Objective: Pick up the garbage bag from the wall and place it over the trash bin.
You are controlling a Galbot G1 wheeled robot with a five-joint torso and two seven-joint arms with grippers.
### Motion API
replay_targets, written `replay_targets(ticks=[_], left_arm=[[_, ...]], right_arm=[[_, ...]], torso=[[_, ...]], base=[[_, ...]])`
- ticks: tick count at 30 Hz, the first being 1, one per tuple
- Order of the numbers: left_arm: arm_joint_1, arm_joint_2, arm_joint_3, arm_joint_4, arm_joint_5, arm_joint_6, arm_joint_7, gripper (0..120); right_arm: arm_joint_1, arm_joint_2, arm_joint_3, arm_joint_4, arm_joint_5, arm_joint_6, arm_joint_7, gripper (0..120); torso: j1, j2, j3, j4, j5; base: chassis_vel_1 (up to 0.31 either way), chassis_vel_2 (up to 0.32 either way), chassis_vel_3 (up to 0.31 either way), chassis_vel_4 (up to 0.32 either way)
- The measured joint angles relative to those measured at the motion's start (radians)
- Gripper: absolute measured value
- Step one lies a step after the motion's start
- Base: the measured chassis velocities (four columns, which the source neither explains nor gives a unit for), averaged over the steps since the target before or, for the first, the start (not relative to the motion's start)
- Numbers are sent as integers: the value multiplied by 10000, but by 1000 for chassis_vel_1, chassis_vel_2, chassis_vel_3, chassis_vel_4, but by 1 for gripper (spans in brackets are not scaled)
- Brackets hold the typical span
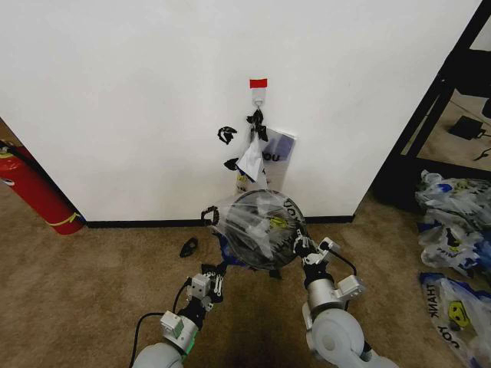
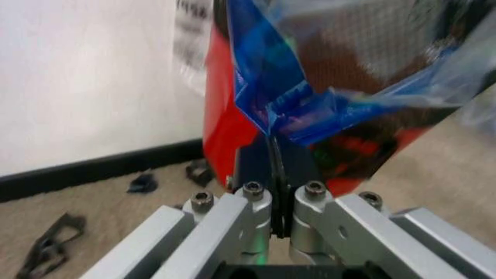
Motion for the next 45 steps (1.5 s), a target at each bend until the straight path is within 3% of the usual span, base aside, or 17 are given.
replay_targets(ticks=[10,13,16,21,22,25,27,28,30,32,36,38,39,45], left_arm=[[-71,-11,68,311,453,1190,-1250,0],[-1,41,105,269,454,1169,-1366,0],[171,181,205,87,357,631,-1282,0],[311,295,182,45,703,211,-1036,13],[384,390,118,164,1103,173,-1149,22],[396,445,-66,478,1686,451,-2249,33],[388,445,-105,487,1690,491,-2444,34],[372,452,-237,373,1530,517,-2833,41],[412,469,-427,-127,1253,376,-3016,48],[592,381,-727,-1220,1206,150,-3060,58],[796,130,-709,-2251,1347,313,-3063,70],[908,-58,-462,-2729,1341,686,-3080,68],[1003,-192,-204,-2958,1288,1005,-3070,62],[1121,-404,300,-3092,810,1921,-3116,41]], right_arm=[[-220,-100,-11,56,-41,82,-753,1],[-206,-102,-12,-9,-30,118,-879,1],[-71,-81,-21,-222,-24,177,-1043,1],[177,21,-41,-552,-24,284,-1064,1],[369,85,-27,-826,-26,403,-1141,1],[656,128,57,-1524,-207,804,-1610,1],[697,137,62,-1713,-304,938,-1768,1],[773,174,68,-2223,-668,1331,-2199,1],[826,256,51,-2813,-1214,1761,-2652,1],[863,524,-146,-3525,-2207,2217,-2779,1],[1011,994,-571,-4324,-3660,2730,-2589,1],[1148,1367,-873,-4844,-4597,3079,-2351,1],[1273,1689,-1129,-5216,-5310,3286,-2106,1],[1553,2262,-1627,-5853,-6568,3641,-1849,1]], torso=[[0,0,0,-2,0],[0,0,0,1,0],[0,0,0,0,-2],[0,0,0,-1,-2],[0,0,0,0,1],[0,0,0,2,-2],[0,0,0,2,-2],[0,0,1,2,-1],[0,-1,0,-3,-2],[0,0,0,-5,1],[0,0,0,1,2],[0,0,0,2,0],[0,0,0,0,1],[0,0,0,3,-1]], base=[[0,0,0,0],[0,0,0,0],[0,0,0,0],[0,0,0,0],[0,0,0,0],[0,0,0,0],[0,0,0,0],[0,0,0,0],[0,0,0,0],[0,0,0,0],[0,0,0,0],[0,0,0,0],[0,0,0,0],[0,0,0,0]])
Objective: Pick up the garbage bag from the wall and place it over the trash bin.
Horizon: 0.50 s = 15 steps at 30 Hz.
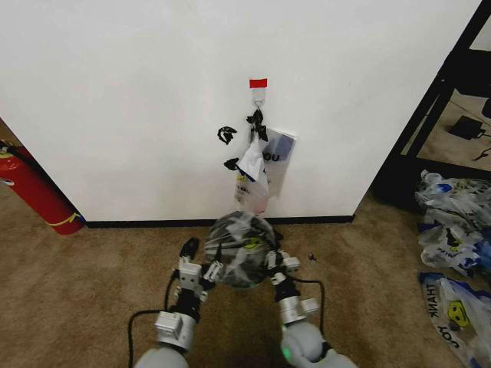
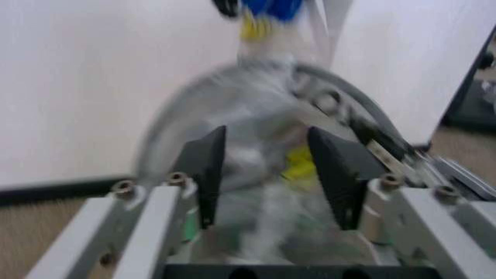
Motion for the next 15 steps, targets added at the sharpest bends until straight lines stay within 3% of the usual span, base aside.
replay_targets(ticks=[8,10,12,15], left_arm=[[-521,-57,116,47,-988,1800,-915,11],[-555,-59,116,47,-1071,1929,-996,9],[-668,-76,143,46,-1404,2412,-1368,0],[-789,-120,162,116,-1653,2794,-1784,0]], right_arm=[[-221,12,-285,123,-787,436,-479,1],[-263,-9,-301,194,-870,469,-525,1],[-357,-78,-307,304,-1216,648,-734,1],[-413,-155,-296,384,-1371,860,-1141,1]], torso=[[0,0,0,-5,0],[0,0,0,-4,0],[0,0,0,-4,2],[0,0,0,-4,2]], base=[[0,0,0,0],[0,0,0,0],[0,0,0,0],[0,0,0,0]])
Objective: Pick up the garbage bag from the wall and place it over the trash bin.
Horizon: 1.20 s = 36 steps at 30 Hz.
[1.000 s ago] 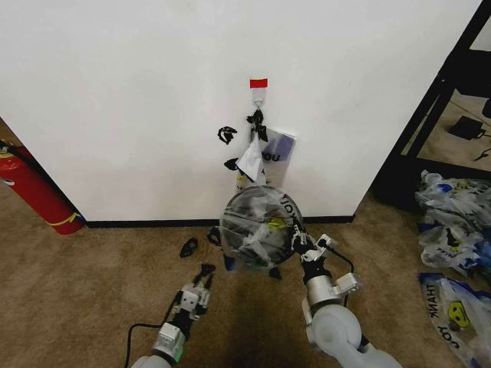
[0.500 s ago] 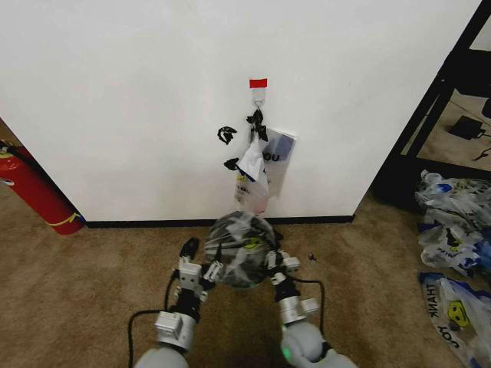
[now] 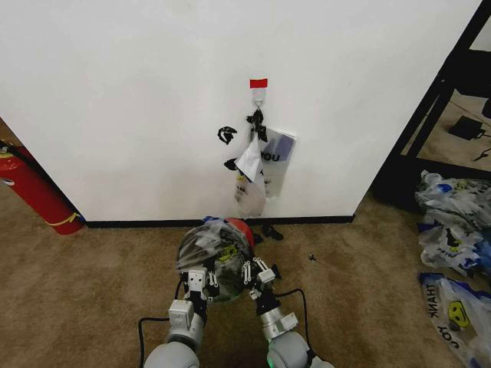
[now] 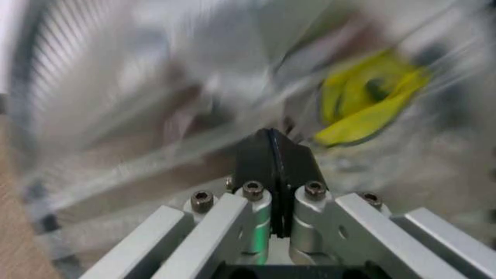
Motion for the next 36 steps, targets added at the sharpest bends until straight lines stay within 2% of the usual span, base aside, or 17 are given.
replay_targets(ticks=[2,6,9,14,23,36], left_arm=[[-16,-6,1,30,-24,77,-85,0],[-119,22,14,107,-207,732,-625,0],[-143,26,-67,157,-207,922,-893,0],[-315,-14,-109,371,-161,1156,-1231,0],[-883,-386,-68,1362,39,1280,-1680,0],[-1264,-555,-24,1789,23,1339,-1765,0]], right_arm=[[-14,-28,-11,62,104,18,-136,1],[-19,-295,-118,309,1536,23,-1545,1],[83,-528,-245,439,2590,-102,-2530,1],[90,-840,-353,644,3516,-388,-3436,1],[-215,-1009,-307,886,3582,-372,-3955,1],[-670,-1267,-296,1471,3740,-343,-4600,1]], torso=[[0,0,0,1,0],[0,0,0,0,0],[0,0,0,2,0],[0,0,0,1,0],[0,0,0,0,0],[0,0,0,1,0]], base=[[0,0,0,0],[0,0,0,0],[0,0,0,0],[0,0,0,0],[0,0,0,0],[0,0,0,0]])
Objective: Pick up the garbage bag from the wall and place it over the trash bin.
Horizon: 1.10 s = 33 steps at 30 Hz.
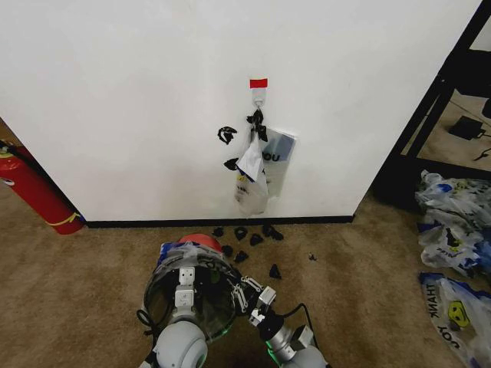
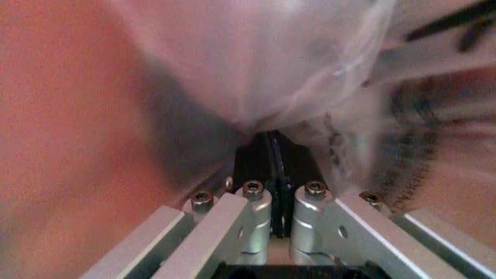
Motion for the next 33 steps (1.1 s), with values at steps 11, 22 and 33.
replay_targets(ticks=[11,22,33], left_arm=[[-16,346,-282,2,-303,-20,14,0],[214,249,244,-283,-288,-158,488,0],[-282,319,-27,-59,-543,-285,513,0]], right_arm=[[56,39,180,-148,435,69,-337,1],[195,362,0,-313,833,163,-384,1],[-19,425,-45,-636,222,356,-511,1]], torso=[[0,0,0,2,0],[0,0,0,-1,0],[0,0,0,-1,-1]], base=[[0,0,0,0],[0,0,0,0],[0,0,0,0]])
